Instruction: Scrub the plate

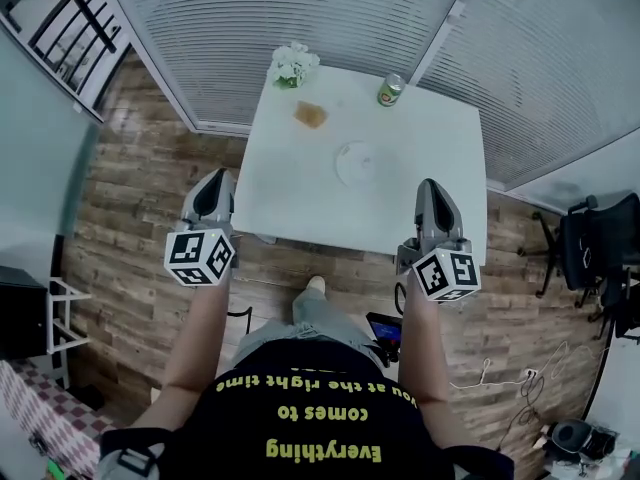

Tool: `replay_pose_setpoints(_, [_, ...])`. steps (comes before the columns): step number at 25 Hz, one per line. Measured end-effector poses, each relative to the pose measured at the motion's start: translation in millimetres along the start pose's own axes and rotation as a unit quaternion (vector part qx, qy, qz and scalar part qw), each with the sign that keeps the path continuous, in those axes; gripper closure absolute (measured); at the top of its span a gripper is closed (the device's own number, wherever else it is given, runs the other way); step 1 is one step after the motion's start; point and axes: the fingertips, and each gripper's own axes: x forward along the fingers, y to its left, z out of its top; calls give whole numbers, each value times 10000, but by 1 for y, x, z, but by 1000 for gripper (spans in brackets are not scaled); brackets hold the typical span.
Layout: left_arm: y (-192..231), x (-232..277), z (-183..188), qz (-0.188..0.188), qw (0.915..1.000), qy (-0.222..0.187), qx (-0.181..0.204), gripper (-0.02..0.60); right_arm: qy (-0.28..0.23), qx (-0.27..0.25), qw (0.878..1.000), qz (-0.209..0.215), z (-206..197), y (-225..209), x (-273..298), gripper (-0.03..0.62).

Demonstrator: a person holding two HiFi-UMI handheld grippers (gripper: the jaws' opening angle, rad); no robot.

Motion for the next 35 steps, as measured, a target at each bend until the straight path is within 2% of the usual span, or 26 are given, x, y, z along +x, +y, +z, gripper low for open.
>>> replay_pose_setpoints(19, [1, 78, -5, 262, 9996, 107, -52, 580, 169, 147, 9995, 226, -10, -54, 75, 588])
replay_pose_setpoints(29, [-7, 99, -12, 225, 9995, 207, -83, 580, 215, 178, 9994, 202, -12, -71, 85, 588])
replay_pose_setpoints(35, [-11, 114, -18, 67, 9995, 312, -41, 580, 205, 204, 9995, 127, -15, -77, 86, 588])
